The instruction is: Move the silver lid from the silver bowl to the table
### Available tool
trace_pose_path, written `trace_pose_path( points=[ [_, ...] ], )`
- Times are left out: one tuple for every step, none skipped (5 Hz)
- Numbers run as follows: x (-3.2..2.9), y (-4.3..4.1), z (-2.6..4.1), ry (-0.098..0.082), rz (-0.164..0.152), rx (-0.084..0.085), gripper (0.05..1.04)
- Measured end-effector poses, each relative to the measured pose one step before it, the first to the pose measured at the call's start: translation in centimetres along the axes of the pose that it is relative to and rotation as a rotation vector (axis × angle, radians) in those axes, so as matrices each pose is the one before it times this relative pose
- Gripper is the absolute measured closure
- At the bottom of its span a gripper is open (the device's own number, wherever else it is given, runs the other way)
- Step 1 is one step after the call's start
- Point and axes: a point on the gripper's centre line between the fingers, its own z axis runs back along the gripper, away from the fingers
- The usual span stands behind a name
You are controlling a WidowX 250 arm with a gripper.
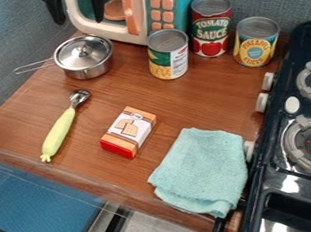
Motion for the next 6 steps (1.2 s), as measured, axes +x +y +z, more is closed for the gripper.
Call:
trace_pose_path(
  points=[
    [0.474, 0.139, -1.134, 0.0131, 0.0069, 0.0132, 0.083],
    [0.111, 0.463, -1.633, 0.0309, 0.0090, 0.0198, 0.083],
    [0.243, 0.258, -0.911, -0.0033, 0.0148, 0.0154, 0.083],
    [0.382, 0.259, -0.807, -0.0119, 0.0054, 0.0281, 0.083],
    [0.249, -0.052, -0.624, -0.0044, -0.0006, 0.0043, 0.083],
    [0.343, -0.006, -0.504, -0.0037, 0.0008, 0.0078, 0.083]
  ],
)
